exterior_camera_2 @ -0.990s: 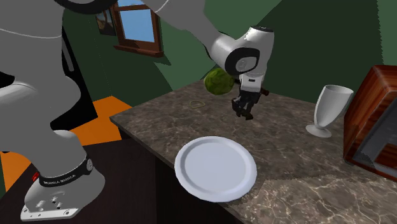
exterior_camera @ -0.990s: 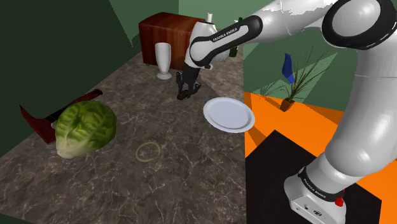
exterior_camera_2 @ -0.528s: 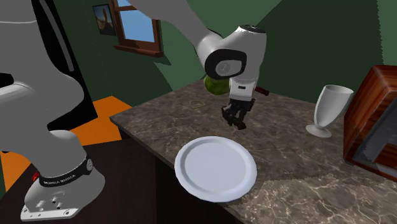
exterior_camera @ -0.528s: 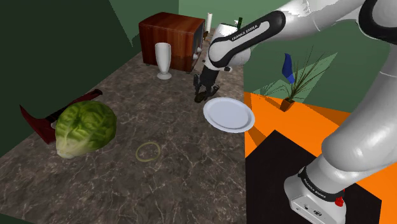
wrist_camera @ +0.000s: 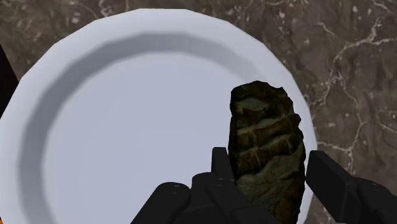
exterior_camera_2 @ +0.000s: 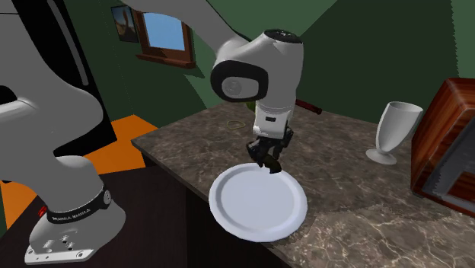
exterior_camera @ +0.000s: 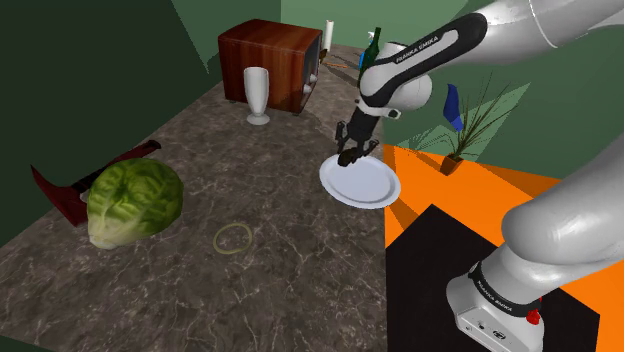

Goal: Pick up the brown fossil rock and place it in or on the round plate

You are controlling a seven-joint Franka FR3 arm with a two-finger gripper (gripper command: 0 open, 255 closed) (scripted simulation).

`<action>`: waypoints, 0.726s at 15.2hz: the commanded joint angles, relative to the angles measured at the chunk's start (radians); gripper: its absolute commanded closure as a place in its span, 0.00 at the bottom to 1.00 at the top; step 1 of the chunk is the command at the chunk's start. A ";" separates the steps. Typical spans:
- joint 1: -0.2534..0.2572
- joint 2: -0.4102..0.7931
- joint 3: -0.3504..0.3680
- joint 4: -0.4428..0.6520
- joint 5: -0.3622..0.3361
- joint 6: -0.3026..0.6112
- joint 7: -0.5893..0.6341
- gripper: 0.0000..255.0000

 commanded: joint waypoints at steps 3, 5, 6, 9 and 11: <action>-0.042 -0.103 -0.044 -0.099 0.070 -0.024 -0.139 1.00; -0.042 -0.098 -0.048 -0.109 0.072 -0.010 -0.148 1.00; -0.042 -0.086 -0.047 -0.113 0.071 0.005 -0.149 1.00; -0.041 -0.048 -0.044 -0.123 0.068 0.051 -0.153 1.00; -0.040 -0.022 -0.043 -0.128 0.065 0.082 -0.155 1.00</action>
